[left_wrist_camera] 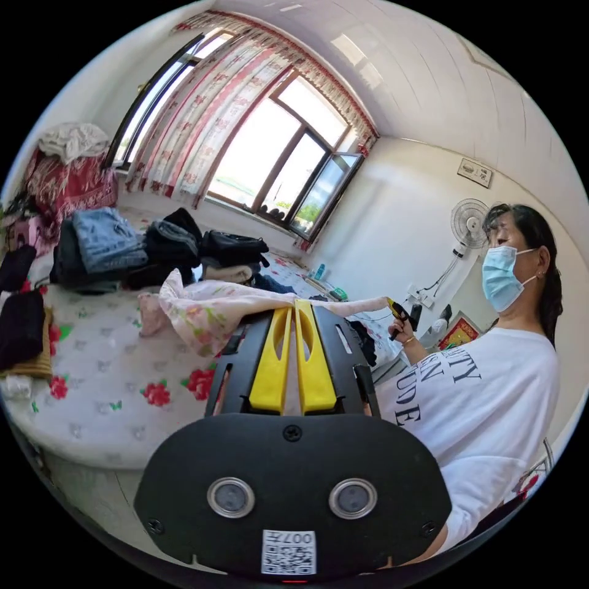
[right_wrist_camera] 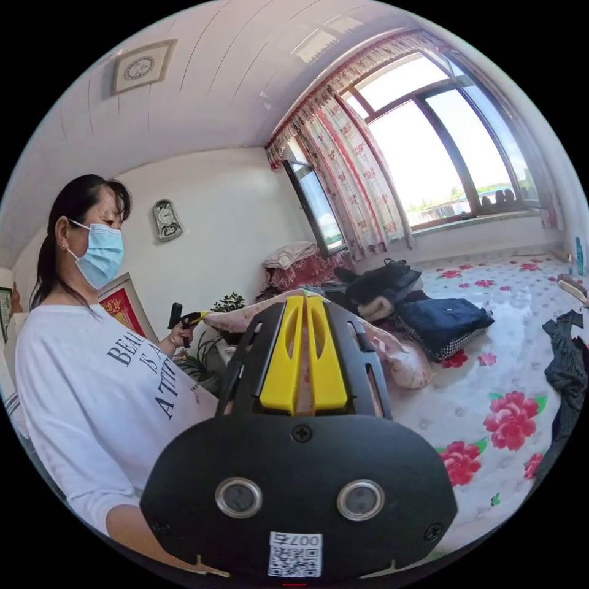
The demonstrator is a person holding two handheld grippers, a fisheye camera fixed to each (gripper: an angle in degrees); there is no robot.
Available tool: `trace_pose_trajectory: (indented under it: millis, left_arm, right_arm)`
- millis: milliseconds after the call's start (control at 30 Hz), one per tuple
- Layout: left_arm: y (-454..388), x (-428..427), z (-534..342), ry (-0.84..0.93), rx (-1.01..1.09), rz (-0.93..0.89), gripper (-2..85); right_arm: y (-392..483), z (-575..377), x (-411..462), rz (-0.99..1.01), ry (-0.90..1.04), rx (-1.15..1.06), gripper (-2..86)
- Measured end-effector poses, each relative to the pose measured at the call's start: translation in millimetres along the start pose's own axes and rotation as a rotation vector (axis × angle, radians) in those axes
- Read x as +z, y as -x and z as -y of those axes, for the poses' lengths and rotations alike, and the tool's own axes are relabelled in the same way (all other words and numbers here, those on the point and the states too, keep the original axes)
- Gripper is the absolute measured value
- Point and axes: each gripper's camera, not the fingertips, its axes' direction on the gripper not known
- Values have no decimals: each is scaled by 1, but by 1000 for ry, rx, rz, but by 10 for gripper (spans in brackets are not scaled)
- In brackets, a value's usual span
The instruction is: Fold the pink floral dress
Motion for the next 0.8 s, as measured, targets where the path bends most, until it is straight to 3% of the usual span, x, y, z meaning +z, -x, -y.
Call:
trace_pose_trajectory:
  millis: [300, 400, 600, 800]
  left_arm:
    - [85, 9, -143, 127, -473, 89, -10]
    - [105, 22, -136, 230, -442, 129, -10]
    - [189, 68, -84, 232, -435, 94, -9]
    - [282, 131, -48, 302, -540, 163, -5]
  right_arm:
    - [-40, -178, 43, -66, 235, 466, -3]
    - [-52, -198, 55, -74, 248, 536, -3]
    - [-95, -175, 101, -151, 223, 579, -3]
    - [-172, -137, 198, -284, 331, 614, -1]
